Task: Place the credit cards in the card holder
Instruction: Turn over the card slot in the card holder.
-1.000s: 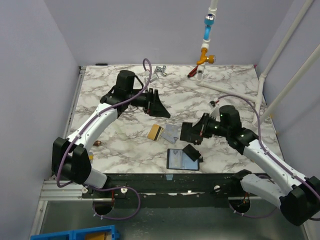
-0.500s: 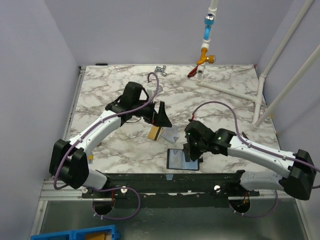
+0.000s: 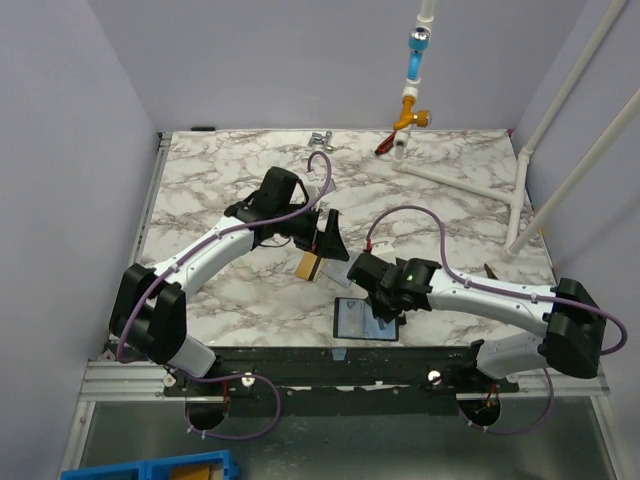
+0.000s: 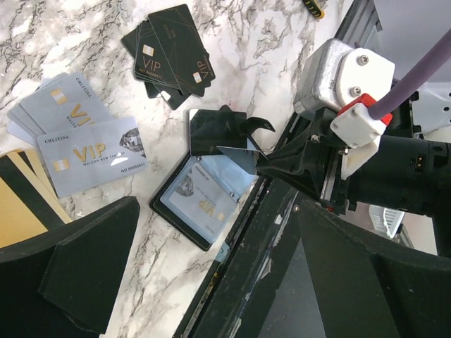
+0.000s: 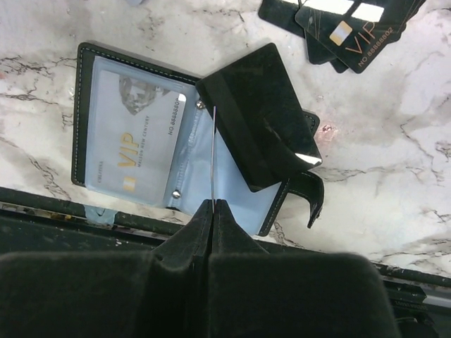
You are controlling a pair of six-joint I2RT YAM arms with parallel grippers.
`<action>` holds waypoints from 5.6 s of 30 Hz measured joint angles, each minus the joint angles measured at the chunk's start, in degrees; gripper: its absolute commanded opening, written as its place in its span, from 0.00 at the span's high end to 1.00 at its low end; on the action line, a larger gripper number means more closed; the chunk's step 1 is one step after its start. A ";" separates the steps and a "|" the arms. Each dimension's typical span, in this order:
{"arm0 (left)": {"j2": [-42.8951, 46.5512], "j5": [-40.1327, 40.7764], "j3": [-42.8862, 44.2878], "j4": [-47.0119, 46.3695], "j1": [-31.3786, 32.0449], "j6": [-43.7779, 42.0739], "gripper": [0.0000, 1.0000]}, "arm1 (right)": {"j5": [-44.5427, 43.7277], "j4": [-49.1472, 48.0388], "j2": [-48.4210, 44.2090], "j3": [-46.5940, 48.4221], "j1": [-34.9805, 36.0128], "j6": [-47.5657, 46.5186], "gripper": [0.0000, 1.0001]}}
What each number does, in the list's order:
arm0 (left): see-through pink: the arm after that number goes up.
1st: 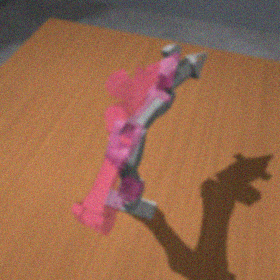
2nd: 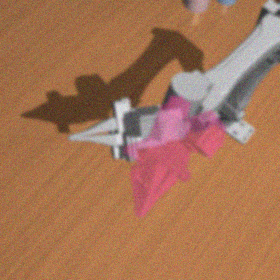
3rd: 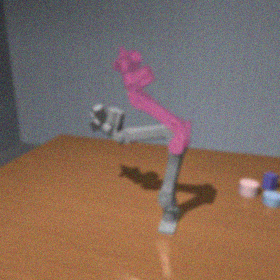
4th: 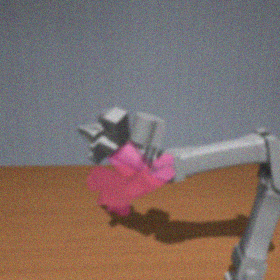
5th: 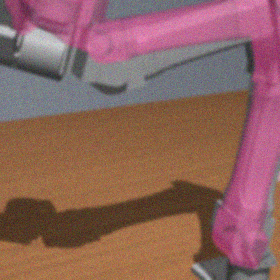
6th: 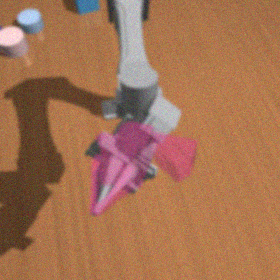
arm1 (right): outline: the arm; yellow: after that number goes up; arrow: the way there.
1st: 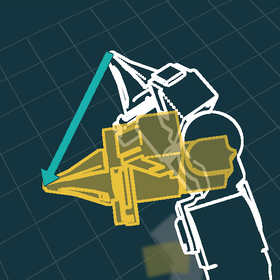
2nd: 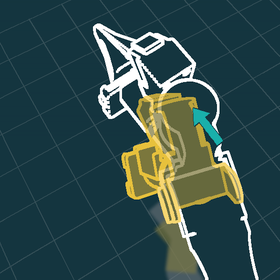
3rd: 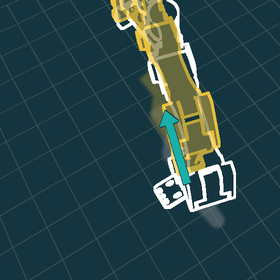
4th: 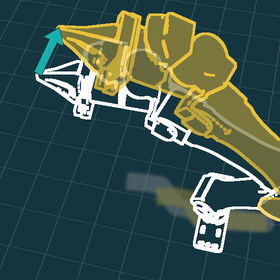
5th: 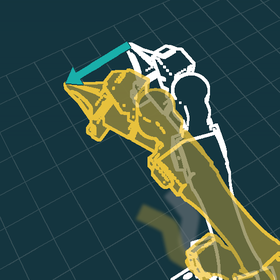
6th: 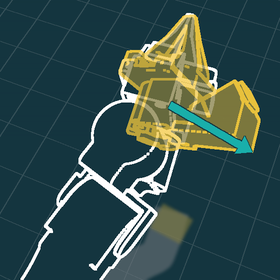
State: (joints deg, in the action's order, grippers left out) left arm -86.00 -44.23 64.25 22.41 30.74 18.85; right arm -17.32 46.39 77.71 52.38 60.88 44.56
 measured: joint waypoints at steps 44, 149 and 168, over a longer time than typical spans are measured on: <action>2.23 -0.11 0.00 0.20 -1.01 -1.60 0.01 | 14.21 1.55 6.40 -0.17 -15.69 -0.92 0.99; -6.47 23.04 -5.18 9.64 13.64 -31.10 0.21 | 21.00 -10.62 -16.02 -18.56 -14.80 6.16 0.99; -6.47 23.04 -5.18 9.66 13.64 -31.10 0.22 | 21.42 -10.78 -16.00 -18.25 -14.80 5.51 0.99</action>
State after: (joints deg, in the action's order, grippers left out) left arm -92.47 -21.19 59.07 32.08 44.38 -12.25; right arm 4.10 35.62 61.71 34.13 46.09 50.06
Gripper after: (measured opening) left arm 0.784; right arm 0.008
